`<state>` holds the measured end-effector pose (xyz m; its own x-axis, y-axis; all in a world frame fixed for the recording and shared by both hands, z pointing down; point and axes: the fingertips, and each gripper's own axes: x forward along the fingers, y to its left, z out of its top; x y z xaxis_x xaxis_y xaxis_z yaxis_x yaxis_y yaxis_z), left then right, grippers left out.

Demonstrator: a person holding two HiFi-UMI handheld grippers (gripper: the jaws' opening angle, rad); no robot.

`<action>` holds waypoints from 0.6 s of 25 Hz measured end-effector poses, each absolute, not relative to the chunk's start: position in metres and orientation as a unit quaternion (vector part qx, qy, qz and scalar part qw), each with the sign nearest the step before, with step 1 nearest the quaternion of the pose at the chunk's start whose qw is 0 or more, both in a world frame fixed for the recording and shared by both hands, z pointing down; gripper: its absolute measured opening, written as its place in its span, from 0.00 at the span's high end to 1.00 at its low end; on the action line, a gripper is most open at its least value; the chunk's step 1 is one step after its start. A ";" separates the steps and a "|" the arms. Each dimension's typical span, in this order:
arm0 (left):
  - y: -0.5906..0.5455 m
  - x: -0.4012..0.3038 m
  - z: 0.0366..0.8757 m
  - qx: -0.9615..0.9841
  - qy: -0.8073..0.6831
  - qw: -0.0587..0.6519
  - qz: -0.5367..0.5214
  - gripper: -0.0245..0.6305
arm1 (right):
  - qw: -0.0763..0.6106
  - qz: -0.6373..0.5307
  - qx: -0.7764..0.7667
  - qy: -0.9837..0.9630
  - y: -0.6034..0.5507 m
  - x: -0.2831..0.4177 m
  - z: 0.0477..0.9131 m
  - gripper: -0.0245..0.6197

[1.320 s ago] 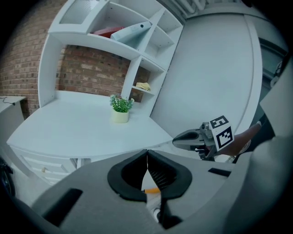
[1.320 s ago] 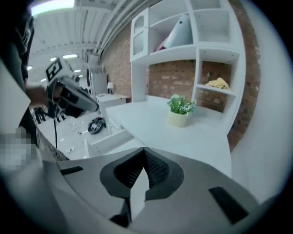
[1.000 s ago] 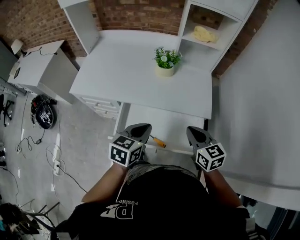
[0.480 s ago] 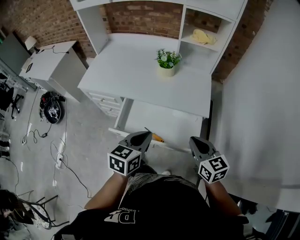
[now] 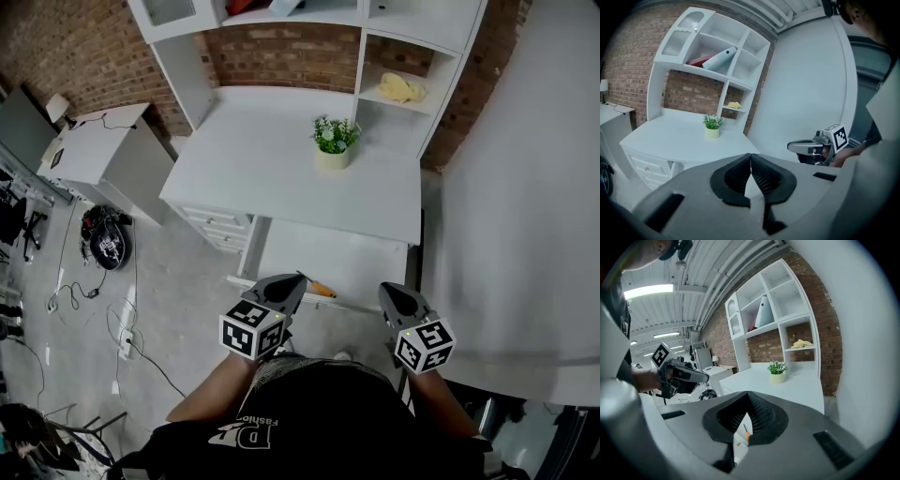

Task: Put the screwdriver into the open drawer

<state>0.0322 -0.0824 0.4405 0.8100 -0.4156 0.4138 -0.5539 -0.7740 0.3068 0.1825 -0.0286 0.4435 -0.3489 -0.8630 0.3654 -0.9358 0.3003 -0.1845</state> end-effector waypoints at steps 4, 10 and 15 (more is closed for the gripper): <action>-0.093 0.028 0.438 0.932 -0.250 0.208 0.161 0.93 | 0.096 0.187 0.571 -0.794 -0.035 0.176 0.440 0.96; -0.096 0.018 0.437 0.936 -0.231 0.208 0.164 0.93 | 0.093 0.194 0.573 -0.791 -0.038 0.161 0.436 0.96; -0.094 0.013 0.437 0.939 -0.219 0.205 0.167 0.93 | 0.089 0.200 0.576 -0.787 -0.036 0.151 0.437 0.96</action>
<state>0.0129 -0.0936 0.4367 0.8477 -0.3433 0.4044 -0.4807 -0.8196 0.3119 0.1511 -0.0363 0.4373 -0.3198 -0.8719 0.3708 -0.9431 0.2554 -0.2129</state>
